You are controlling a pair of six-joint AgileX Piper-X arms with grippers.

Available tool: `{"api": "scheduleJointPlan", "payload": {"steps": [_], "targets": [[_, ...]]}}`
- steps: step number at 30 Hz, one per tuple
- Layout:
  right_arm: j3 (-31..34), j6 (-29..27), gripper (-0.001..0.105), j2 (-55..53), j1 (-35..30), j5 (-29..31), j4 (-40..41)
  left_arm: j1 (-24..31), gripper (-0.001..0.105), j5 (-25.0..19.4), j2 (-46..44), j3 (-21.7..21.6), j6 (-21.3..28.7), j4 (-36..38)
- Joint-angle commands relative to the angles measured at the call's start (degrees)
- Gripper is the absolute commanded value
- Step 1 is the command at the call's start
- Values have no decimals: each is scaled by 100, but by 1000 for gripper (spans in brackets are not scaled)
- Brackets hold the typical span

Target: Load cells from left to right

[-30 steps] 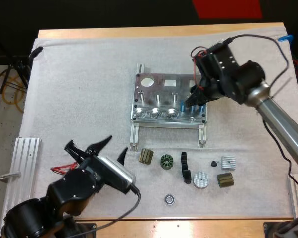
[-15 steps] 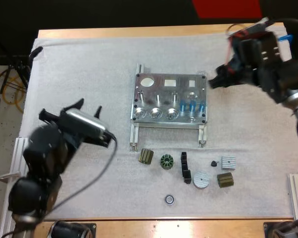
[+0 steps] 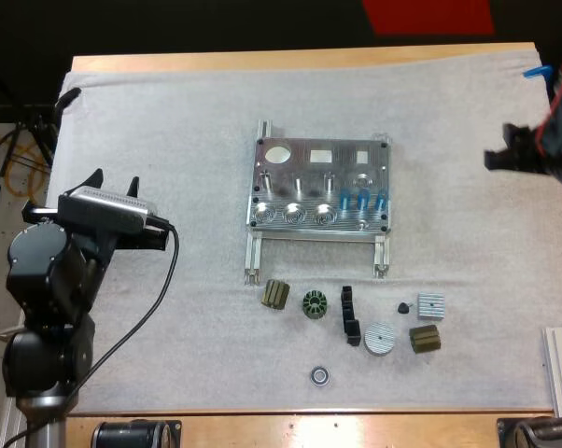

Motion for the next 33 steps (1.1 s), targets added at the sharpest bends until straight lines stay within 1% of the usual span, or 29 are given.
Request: {"api": "scheduleJointPlan", "payload": {"steps": [1, 3, 5, 7, 8, 10, 11, 17, 19, 20, 26, 28, 29, 31, 32, 33], "targets": [[184, -57, 53, -340, -82, -79, -70, -4, 45, -15, -220, -12, -152, -75], [440, -65, 53, -679, -148, -79, -69, -4, 45, -15, -498, -12, -154, 29], [652, -67, 53, -1087, -156, -79, -69, -4, 45, -25, -775, -12, -154, 295], [920, -67, 53, -1595, -156, -79, -69, -13, 45, -62, -1180, -12, -154, 797], [987, -67, 53, -1726, -156, -79, -69, -15, 45, -61, -1282, -12, -154, 883], [1261, -17, 53, -2219, -156, -79, -69, -15, 45, -61, -1714, 1, -97, 1287], [1329, -17, 53, -2300, -156, -79, -69, -15, 45, -61, -1823, 1, -96, 1398], [1892, 42, 53, -3544, -156, -79, -69, -15, 45, -61, -2787, 1, -97, 2055], [2107, 62, 53, -4078, -156, -79, -69, -15, 45, -61, -3108, 1, -97, 2375], [2188, 60, 53, -4169, -156, -79, -69, -15, 45, -61, -3219, 1, -97, 2484], [2729, 83, 53, -5432, -156, -79, -69, -15, 45, -61, -4031, 111, -153, 3119], [2937, 194, 53, -5912, -156, -79, -69, -15, 45, -61, -4392, 156, -165, 3453], [2972, 217, 53, -5989, -156, -79, -69, -15, 45, -61, -4494, 162, -165, 3593], [3183, 408, 53, -6417, -156, -79, -69, -15, 45, -61, -4834, 182, -165, 4001], [3237, 466, 53, -6562, -156, -79, -69, -15, 45, -61, -4834, 156, -165, 4113], [3318, 575, 54, -6753, -156, -79, -35, 14, 45, -8, -4767, 77, -165, 4458]]}}
